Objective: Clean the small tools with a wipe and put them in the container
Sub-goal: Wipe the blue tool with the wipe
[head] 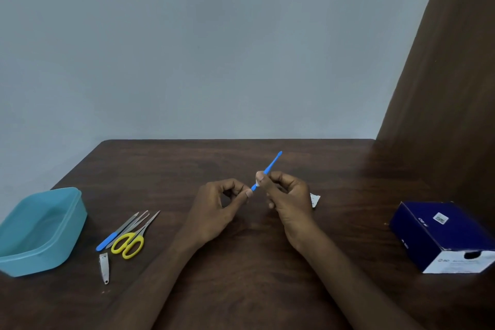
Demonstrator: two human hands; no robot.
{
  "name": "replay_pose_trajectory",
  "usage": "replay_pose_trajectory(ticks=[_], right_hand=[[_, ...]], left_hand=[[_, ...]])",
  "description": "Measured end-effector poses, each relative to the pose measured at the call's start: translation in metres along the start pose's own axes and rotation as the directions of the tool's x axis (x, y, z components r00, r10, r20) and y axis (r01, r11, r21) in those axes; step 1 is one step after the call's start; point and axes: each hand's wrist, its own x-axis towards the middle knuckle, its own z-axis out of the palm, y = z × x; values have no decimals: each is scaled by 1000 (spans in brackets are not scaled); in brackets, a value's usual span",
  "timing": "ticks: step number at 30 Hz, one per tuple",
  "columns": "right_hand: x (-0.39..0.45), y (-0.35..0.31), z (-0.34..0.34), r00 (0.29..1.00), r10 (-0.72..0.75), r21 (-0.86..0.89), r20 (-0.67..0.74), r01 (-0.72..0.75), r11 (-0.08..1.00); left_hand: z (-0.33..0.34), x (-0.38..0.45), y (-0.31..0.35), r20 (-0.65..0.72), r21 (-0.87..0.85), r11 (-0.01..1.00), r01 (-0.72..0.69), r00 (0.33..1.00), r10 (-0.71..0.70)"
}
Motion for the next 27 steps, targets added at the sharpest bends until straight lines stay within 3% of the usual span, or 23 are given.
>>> replay_pose_trajectory(ticks=[3, 7, 12, 16, 22, 25, 27], right_hand=[[-5, 0, 2, 991, 0, -146, 134, 20, 989], [-3, -1, 2, 996, -79, -81, 52, 83, 993], [-5, 2, 3, 991, -43, -123, 123, 58, 991], [0, -1, 1, 996, -93, -33, -12, 92, 995], [15, -3, -12, 969, -41, 162, -244, 82, 983], [16, -4, -15, 972, -12, 208, -236, 63, 976], [13, -3, -13, 982, -8, 145, -187, 36, 989]], left_hand=[[0, 0, -2, -6, -8, 1000, -7, 1000, 7], [0, 1, -4, -14, -11, 1000, -21, 1000, 20], [0, 2, -7, -35, 7, 999, -42, 998, 42], [1, 3, -12, -35, 36, 999, -37, 999, 38], [3, 2, -15, -36, 85, 996, 6, 999, -3], [2, 1, -14, -36, 83, 996, 15, 999, -12], [1, 1, -12, -48, 76, 997, 14, 999, -10]])
